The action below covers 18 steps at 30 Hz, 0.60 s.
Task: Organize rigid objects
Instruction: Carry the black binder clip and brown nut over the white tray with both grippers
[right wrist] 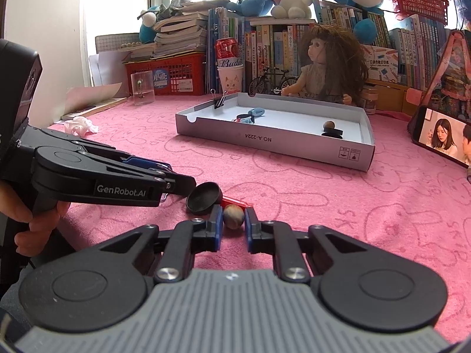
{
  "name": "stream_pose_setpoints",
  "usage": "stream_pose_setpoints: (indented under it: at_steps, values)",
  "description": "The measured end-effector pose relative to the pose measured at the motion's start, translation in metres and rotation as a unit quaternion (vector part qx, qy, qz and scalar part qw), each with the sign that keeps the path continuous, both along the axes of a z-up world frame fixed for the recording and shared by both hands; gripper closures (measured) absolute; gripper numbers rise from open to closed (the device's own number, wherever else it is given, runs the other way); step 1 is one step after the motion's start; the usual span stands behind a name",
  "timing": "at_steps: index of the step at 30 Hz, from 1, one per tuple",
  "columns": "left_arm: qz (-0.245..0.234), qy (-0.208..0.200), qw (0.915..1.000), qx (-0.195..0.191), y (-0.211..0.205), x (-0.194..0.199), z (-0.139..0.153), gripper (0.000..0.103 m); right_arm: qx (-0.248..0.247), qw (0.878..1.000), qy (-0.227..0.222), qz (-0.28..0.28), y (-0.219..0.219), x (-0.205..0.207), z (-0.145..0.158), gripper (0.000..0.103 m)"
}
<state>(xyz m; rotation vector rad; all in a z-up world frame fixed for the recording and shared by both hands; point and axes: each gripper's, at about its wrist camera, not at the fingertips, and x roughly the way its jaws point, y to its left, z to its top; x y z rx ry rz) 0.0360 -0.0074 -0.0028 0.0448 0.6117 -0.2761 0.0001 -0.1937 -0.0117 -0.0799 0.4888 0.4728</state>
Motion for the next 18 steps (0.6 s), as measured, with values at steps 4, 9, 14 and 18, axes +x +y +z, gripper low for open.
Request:
stream_pose_setpoints:
  at_steps: [4, 9, 14, 18]
  values:
    - [0.003, -0.004, 1.0, -0.001, 0.001, 0.001, 0.003, 0.071, 0.003, 1.0, -0.004, -0.007, -0.002, 0.001, 0.003, 0.083]
    - [0.007, -0.01, 0.9999, -0.002, 0.002, 0.003, 0.007, 0.071, 0.006, 1.0, -0.01, -0.021, -0.005, 0.005, 0.006, 0.083]
    - [0.009, -0.014, 0.9999, -0.003, 0.002, 0.008, 0.012, 0.071, 0.007, 0.999, -0.019, -0.033, -0.006, 0.009, 0.011, 0.083]
    - [0.012, -0.02, 0.9997, -0.007, 0.002, 0.015, 0.018, 0.071, 0.007, 0.999, -0.024, -0.047, -0.008, 0.014, 0.015, 0.083]
